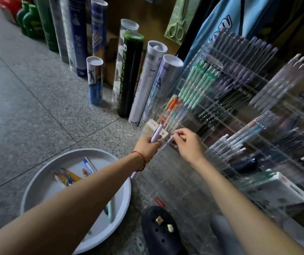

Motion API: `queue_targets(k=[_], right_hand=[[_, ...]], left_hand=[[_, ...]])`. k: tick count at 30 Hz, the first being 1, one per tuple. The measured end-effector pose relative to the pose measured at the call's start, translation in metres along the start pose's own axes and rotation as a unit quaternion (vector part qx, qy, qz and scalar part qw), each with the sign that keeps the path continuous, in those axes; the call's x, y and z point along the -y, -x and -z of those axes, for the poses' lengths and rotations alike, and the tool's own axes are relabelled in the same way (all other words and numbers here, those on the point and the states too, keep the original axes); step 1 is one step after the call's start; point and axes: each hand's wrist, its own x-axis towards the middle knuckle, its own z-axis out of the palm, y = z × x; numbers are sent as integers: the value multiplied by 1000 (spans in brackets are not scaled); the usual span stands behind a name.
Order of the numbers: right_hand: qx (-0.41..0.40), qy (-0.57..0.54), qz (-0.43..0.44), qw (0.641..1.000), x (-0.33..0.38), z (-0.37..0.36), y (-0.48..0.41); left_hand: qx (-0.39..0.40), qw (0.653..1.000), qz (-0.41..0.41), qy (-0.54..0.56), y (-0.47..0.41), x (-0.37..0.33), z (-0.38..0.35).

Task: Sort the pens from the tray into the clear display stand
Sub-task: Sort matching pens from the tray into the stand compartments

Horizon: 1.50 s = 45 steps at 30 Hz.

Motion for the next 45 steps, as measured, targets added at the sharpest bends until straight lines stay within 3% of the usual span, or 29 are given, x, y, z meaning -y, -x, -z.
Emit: queue_targets(k=[4,11,21,24,27,33,40,42,45], right_hand=[[16,50,19,998,3,0,6],[39,87,-21,995,-14,-14,9],[100,75,-56,991,-8,-17,3],[35,-9,-27,999,8,-6,3],[31,-78,5,996,24,0,7],[28,-262,-84,961,31,3,19],[-54,-275,-70,957,46,19,21],[-105,-271,-69,954,52,44,18],[-173,-175,19,969,53,73,16]], left_hand=[[14,999,-2,-35,3,2,1],[25,998,-1,-62,3,2,4],[27,996,2,-83,4,6,-1],[20,994,-37,-97,6,8,-7],[30,994,-79,-72,9,7,-14],[4,991,-130,-41,8,7,-12],[-30,959,-151,-237,-5,7,-3],[-55,956,-142,-252,-7,5,4],[-88,959,-123,-238,-6,2,13]])
